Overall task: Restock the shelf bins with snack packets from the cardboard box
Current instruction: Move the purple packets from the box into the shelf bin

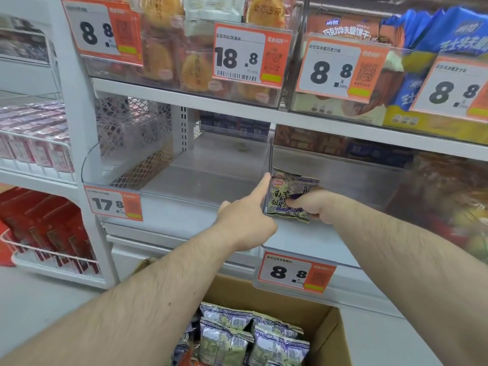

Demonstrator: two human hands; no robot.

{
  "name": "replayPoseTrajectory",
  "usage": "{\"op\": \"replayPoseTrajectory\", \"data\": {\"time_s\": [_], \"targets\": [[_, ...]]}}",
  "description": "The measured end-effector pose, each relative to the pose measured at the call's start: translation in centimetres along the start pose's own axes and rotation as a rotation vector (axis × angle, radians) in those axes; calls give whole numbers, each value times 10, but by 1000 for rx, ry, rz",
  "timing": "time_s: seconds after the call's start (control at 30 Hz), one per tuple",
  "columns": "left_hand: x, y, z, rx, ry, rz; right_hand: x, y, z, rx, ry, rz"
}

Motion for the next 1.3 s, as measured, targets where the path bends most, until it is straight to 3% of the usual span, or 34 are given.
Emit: {"op": "replayPoseTrajectory", "data": {"time_s": [0.17, 0.33, 0.47, 0.6, 0.73, 0.83, 0.93, 1.03, 1.13, 1.3], "targets": [[-3, -3, -4, 29, 27, 8, 10, 7, 5, -41, -149, -1], [13, 12, -3, 9, 159, 102, 53, 46, -10, -46, -43, 116], [50, 48, -6, -107, 151, 321, 82, 101, -42, 109, -7, 365], [44, 96, -36, -41, 130, 181, 75, 193, -80, 407, -31, 446], [25, 132, -77, 63, 12, -17, 15, 266, -76, 606, 47, 213], [8, 149, -111, 199, 12, -136, -59, 258, -12, 468, 408, -145], [-5, 152, -133, 289, 26, -196, -95, 240, 61, 358, 772, -355], [-18, 155, -145, 340, 24, -263, -110, 234, 109, 361, 1022, -435], [-31, 161, -152, 372, 33, -338, -119, 230, 122, 392, 1004, -396], [-41, 165, -169, 514, 96, -365, -131, 250, 101, 604, 1056, -419]]}}
Point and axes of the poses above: each hand's wrist, its own y-axis away from the middle knuckle, its own x-axis out of the back of the hand, z = x × y, the point moved 9 cm from there along -y, towards the middle knuckle, and after that the axes turned 14 degrees about z, right-handed, at the moved point
